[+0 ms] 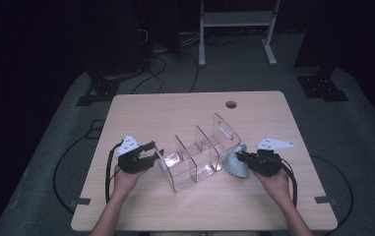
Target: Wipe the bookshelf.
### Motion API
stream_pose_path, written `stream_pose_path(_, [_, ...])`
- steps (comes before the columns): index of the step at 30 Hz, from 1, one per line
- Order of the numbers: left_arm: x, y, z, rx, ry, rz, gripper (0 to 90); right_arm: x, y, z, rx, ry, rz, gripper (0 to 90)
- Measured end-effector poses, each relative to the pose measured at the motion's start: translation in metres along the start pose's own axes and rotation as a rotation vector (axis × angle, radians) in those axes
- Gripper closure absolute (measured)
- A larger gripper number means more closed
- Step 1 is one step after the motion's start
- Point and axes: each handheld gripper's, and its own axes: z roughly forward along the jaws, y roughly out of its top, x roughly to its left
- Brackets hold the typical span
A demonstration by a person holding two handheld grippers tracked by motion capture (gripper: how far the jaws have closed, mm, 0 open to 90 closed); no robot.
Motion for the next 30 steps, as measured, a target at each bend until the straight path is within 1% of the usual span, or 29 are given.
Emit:
stream_pose_path(1, [0.000, 0.000, 0.000, -0.001, 0.017, -0.002, 47.2, 0.000, 0.000, 0.002, -0.002, 0.002, 0.005, 85.2])
stream_pose_path(2, [0.000, 0.000, 0.000, -0.001, 0.028, -0.003, 46.7, 0.003, 0.000, 0.006, -0.001, 0.010, 0.002, 85.2])
stream_pose_path(3, [0.001, 0.000, 0.001, -0.002, 0.037, -0.013, 45.2, 0.007, 0.000, 0.007, 0.004, 0.018, -0.006, 85.2])
stream_pose_path(5, [0.002, 0.000, 0.001, -0.005, 0.032, -0.023, 45.1, 0.017, 0.001, 0.012, 0.022, 0.041, -0.037, 85.2])
stream_pose_path(7, [0.002, 0.000, 0.000, -0.002, 0.036, -0.010, 47.4, 0.024, 0.002, 0.014, 0.029, 0.049, -0.058, 85.2])
stream_pose_path(9, [0.002, 0.000, 0.000, -0.001, 0.035, -0.007, 47.6, 0.021, 0.004, 0.013, 0.032, 0.037, -0.061, 85.2])
stream_pose_path(11, [0.002, 0.000, 0.000, -0.001, 0.037, -0.011, 47.6, 0.011, 0.005, 0.010, 0.014, 0.018, -0.030, 85.2])
stream_pose_path(13, [0.003, 0.000, 0.000, -0.004, 0.036, -0.015, 47.6, 0.003, 0.007, 0.009, 0.009, -0.043, -0.023, 85.2])
stream_pose_path(14, [0.003, 0.000, 0.000, -0.004, 0.036, -0.015, 47.6, -0.001, 0.008, 0.010, 0.001, -0.043, -0.002, 85.2])
stream_pose_path(16, [0.003, 0.000, 0.000, -0.005, 0.036, -0.015, 47.7, 0.001, 0.008, 0.014, 0.002, -0.035, -0.003, 85.2])
stream_pose_path(18, [0.003, 0.000, 0.000, -0.006, 0.038, -0.013, 47.7, 0.008, 0.008, 0.018, 0.012, -0.007, -0.013, 85.2])
stream_pose_path(20, [0.003, 0.000, 0.000, -0.004, 0.036, -0.010, 47.7, 0.016, 0.008, 0.021, 0.023, 0.041, -0.026, 85.2])
stream_pose_path(22, [0.003, 0.000, 0.000, -0.001, 0.035, -0.006, 47.7, 0.027, 0.009, 0.022, 0.034, 0.078, -0.057, 85.2])
stream_pose_path(23, [0.004, 0.000, 0.000, 0.000, 0.035, -0.007, 47.7, 0.029, 0.009, 0.022, 0.034, 0.076, -0.069, 85.2])
stream_pose_path(24, [0.004, 0.001, 0.000, 0.001, 0.037, -0.010, 47.6, 0.030, 0.010, 0.020, 0.033, 0.065, -0.080, 85.2])
stream_pose_path(25, [0.004, 0.001, 0.000, 0.005, 0.046, -0.012, 47.5, 0.028, 0.010, 0.018, 0.032, 0.050, -0.080, 85.2])
stream_pose_path(28, [0.005, 0.002, 0.000, 0.008, 0.053, -0.010, 47.2, 0.012, 0.006, 0.011, 0.016, 0.010, -0.028, 85.2])
stream_pose_path(30, [0.005, 0.002, 0.000, 0.006, 0.053, -0.012, 47.5, 0.004, 0.004, 0.008, 0.011, -0.013, -0.005, 85.2])
